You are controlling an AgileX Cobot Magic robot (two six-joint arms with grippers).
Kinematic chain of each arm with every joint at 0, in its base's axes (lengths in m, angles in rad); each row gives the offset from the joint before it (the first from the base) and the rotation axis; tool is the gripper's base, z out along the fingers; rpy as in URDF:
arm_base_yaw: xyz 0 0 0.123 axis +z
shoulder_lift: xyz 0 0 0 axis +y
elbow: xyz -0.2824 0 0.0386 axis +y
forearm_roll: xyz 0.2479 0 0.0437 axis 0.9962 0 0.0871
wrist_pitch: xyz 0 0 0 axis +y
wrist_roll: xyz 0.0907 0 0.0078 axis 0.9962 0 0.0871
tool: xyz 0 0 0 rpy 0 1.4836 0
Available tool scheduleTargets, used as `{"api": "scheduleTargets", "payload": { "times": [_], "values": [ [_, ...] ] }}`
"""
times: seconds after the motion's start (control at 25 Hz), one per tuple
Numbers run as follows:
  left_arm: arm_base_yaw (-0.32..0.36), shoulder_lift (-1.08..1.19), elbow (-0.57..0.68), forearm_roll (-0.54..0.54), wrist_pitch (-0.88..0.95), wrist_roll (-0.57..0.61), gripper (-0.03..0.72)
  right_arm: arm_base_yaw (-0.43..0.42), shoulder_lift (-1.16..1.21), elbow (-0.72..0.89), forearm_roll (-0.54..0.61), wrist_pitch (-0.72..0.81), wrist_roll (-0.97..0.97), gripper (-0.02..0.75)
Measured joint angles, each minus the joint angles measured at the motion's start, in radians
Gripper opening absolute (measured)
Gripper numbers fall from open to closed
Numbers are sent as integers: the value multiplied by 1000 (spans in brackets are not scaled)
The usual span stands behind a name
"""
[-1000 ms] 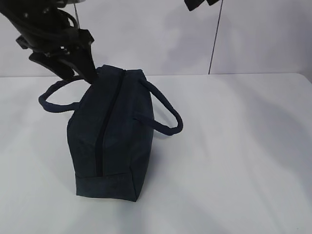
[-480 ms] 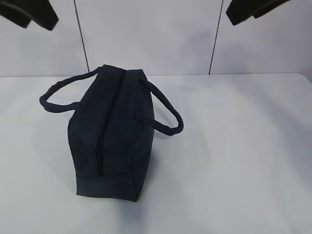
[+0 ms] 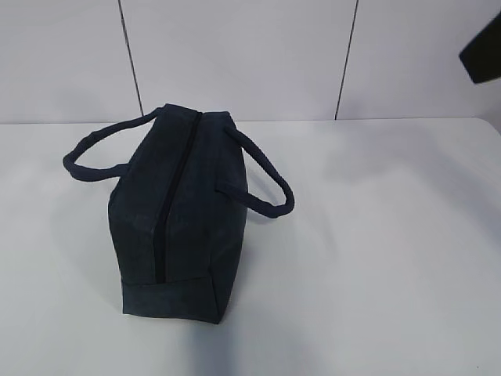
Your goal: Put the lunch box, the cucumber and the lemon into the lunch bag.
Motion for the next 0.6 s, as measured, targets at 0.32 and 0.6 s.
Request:
{"api": "scheduleTargets", "payload": {
  "times": [0.32, 0.6],
  "values": [
    [0, -326, 163, 0, 8, 0, 358, 0, -190, 167, 0, 2, 0, 372],
    [0, -559, 223, -50, 15, 0, 314, 0, -396, 306, 0, 6, 0, 372]
  ]
}}
